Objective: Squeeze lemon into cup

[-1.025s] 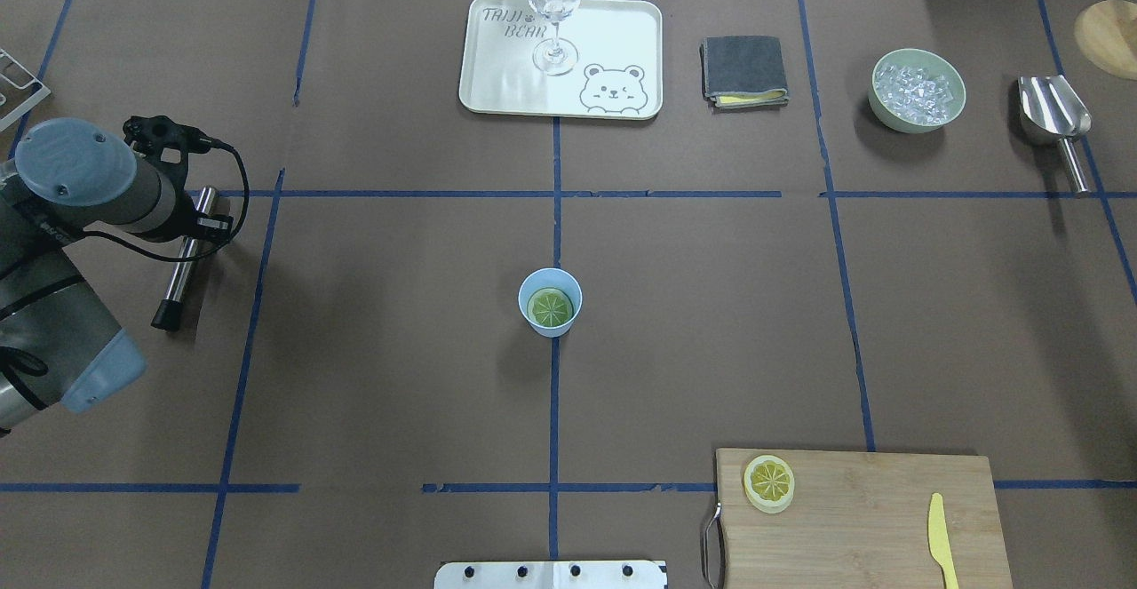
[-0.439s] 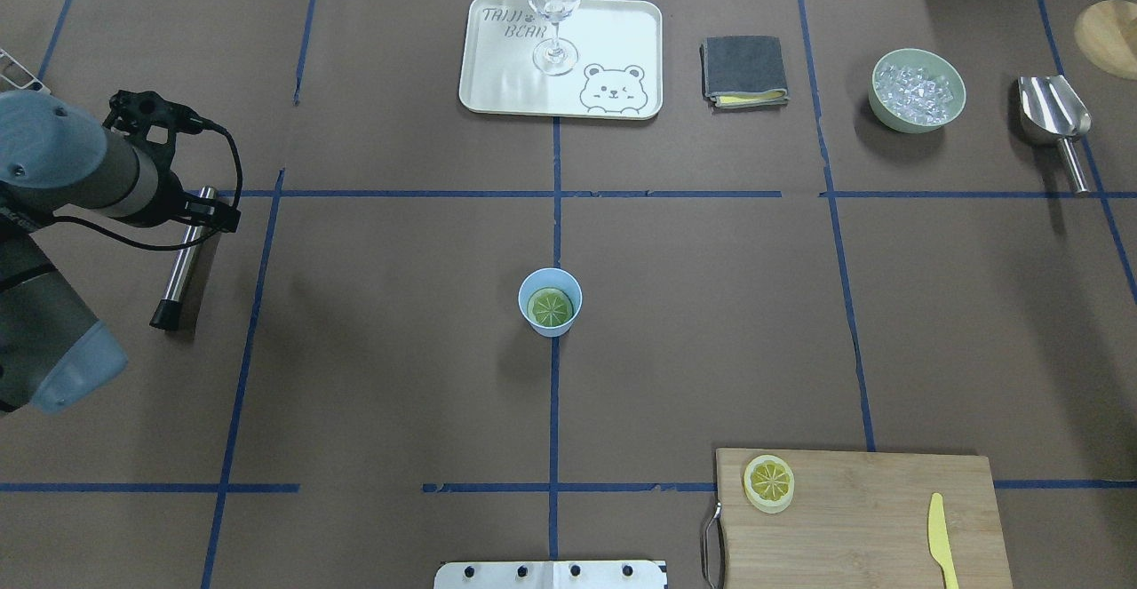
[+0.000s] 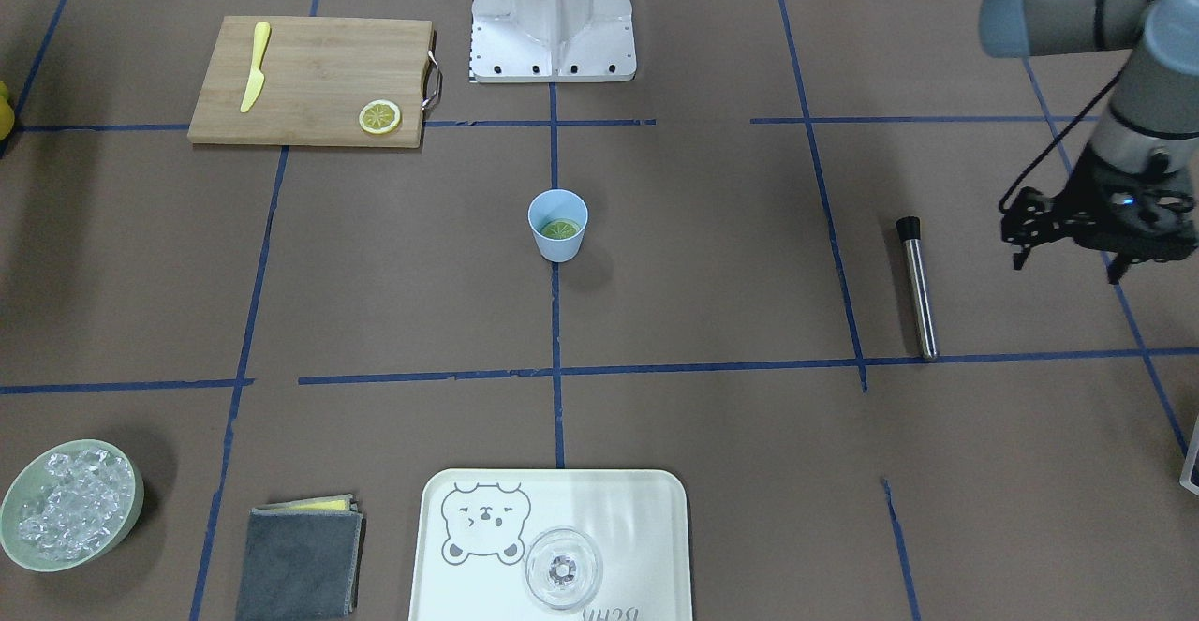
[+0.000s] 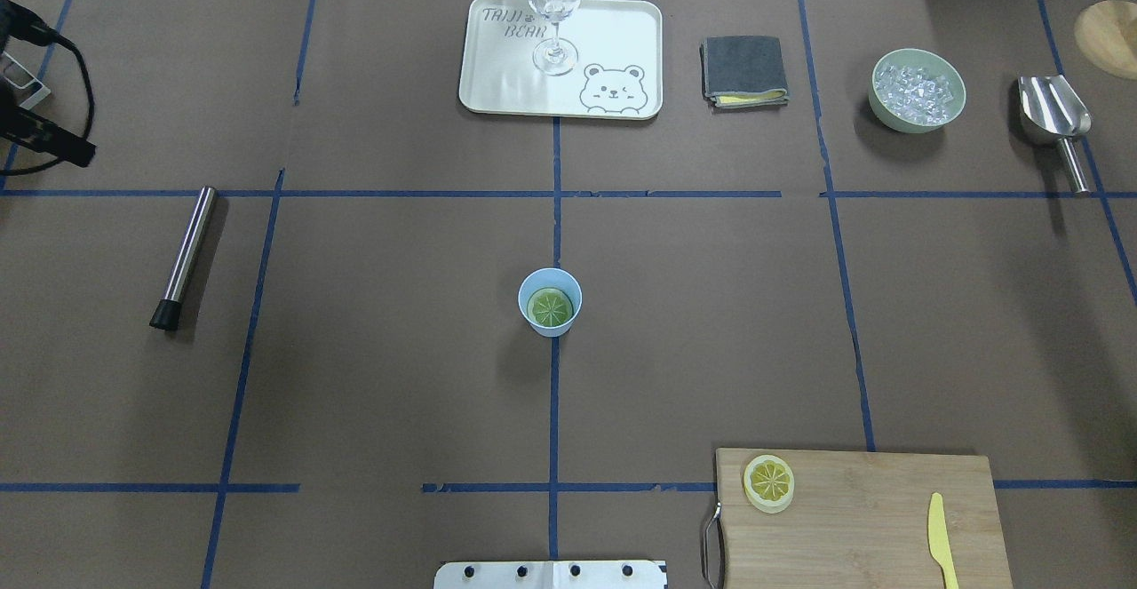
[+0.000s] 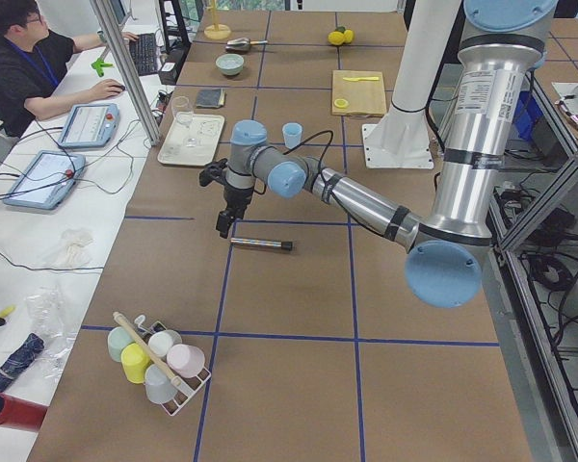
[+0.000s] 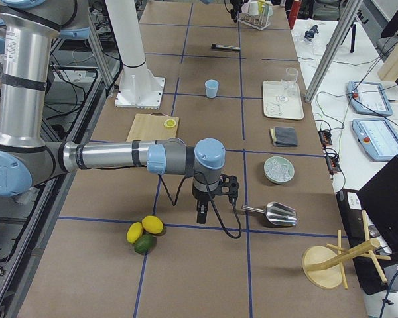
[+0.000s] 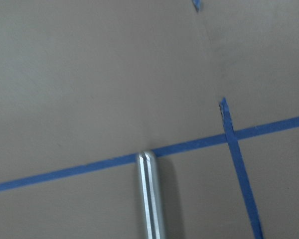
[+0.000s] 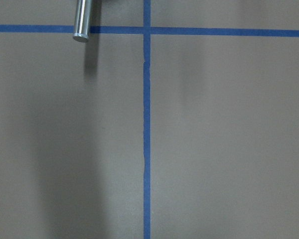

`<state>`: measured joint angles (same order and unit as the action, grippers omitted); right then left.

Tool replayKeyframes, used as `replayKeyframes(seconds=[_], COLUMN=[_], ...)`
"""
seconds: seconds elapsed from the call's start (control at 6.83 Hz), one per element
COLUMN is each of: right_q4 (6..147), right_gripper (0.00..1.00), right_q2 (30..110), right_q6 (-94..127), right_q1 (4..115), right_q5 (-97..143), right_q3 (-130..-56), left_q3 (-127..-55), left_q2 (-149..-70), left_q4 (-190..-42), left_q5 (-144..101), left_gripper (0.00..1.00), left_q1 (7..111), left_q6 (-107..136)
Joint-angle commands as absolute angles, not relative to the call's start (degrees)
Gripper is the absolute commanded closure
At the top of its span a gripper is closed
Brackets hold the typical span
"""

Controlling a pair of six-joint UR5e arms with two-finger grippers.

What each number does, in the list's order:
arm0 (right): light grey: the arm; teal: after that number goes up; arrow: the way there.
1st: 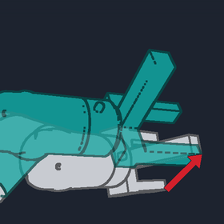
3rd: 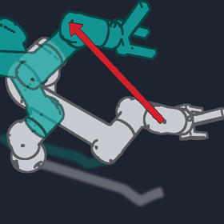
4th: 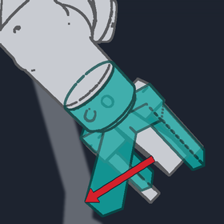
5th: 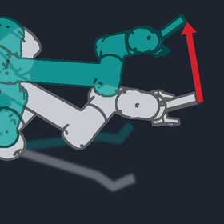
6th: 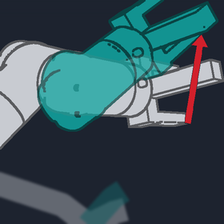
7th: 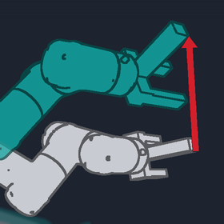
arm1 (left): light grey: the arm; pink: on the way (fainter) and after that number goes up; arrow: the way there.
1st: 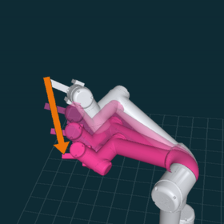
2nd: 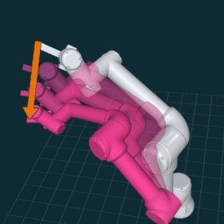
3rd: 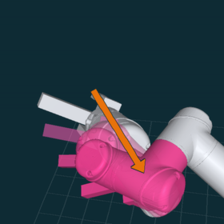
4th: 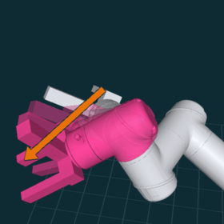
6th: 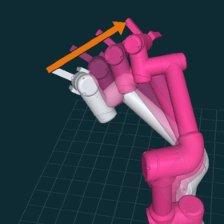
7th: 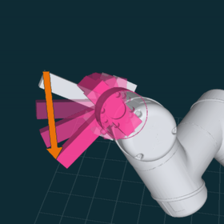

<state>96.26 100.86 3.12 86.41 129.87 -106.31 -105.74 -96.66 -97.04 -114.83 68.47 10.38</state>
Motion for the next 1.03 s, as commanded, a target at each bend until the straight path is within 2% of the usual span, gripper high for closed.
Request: replayKeyframes(seconds=[0.0,0.29,0.59,0.88], right_q4=[96.3,96.3,96.2,96.2], right_gripper=[0.00,0.00,0.00,0.00], right_q2=[100.5,100.5,99.9,98.6], right_q6=[3.2,3.2,3.1,2.9], right_q1=[86.4,86.4,86.4,86.2], right_q5=[129.9,130.4,130.3,130.2], right_q3=[-106.2,-106.3,-106.5,-106.3], left_q3=[-102.0,-98.8,-99.7,-100.9], left_q2=[-91.5,-90.4,-86.2,-86.7], left_q4=[-95.7,-87.8,-87.5,-87.4], left_q5=[-120.1,-123.1,-129.2,-129.5], left_gripper=[0.00,0.00,0.00,0.00], left_q1=[82.0,88.0,93.8,94.5], left_q6=[-4.4,-5.6,-10.2,-9.9])
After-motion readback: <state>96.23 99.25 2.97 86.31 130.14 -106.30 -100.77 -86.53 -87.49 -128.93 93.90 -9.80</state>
